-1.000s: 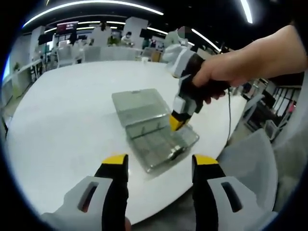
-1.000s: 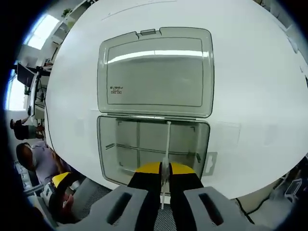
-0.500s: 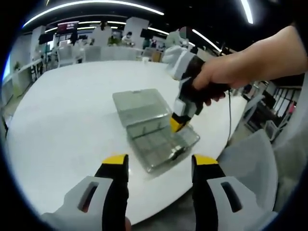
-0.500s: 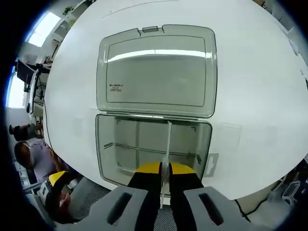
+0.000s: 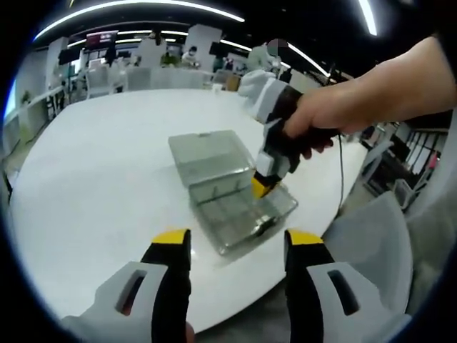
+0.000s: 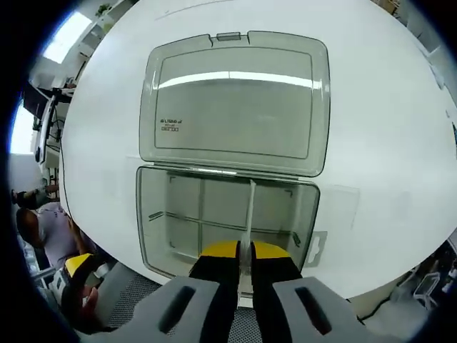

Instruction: Insert the divider into the dual guide fixture by aligning both edges with the guide slots and pushing it downward to the bottom, including one-sided entry, uneven engagement, binding, and posture correction.

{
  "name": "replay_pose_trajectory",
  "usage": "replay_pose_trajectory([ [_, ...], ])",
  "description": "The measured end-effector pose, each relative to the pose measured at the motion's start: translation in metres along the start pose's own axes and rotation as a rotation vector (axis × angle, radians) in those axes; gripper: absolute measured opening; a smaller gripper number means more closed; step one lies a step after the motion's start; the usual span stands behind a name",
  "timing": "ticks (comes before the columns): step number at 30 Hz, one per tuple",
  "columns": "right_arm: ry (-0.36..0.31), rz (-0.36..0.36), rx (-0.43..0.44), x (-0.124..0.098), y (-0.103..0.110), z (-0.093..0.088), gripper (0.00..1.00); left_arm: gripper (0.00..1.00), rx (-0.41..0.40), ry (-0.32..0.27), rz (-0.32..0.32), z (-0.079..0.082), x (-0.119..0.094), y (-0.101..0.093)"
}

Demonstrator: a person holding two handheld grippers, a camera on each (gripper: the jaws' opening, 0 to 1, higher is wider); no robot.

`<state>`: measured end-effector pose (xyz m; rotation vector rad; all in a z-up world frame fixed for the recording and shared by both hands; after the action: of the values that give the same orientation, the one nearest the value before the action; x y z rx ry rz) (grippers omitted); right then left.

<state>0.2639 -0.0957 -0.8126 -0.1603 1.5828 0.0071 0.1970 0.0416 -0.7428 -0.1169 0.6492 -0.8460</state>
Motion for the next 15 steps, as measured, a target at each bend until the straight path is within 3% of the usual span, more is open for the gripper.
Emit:
replay_pose_trajectory([
  [15, -0.001, -0.023, -0.014, 0.0063, 0.0017, -0.0044, 0.00, 0.50, -0.005, 0.004, 0.005, -0.0016, -0.0001, 0.0017],
])
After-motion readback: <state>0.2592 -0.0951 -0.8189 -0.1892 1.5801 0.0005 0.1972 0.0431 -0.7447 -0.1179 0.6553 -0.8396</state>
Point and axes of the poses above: the point that each gripper's makers call its tool centre point, and the gripper's own axes: x roughly forward along the fingers, y roughly to its left, z roughly out of its top, the point moved 3 cm from there along -x, roughly backward along the fingers, and after that the axes turned 11 degrees about -z, right-handed, at the moved point
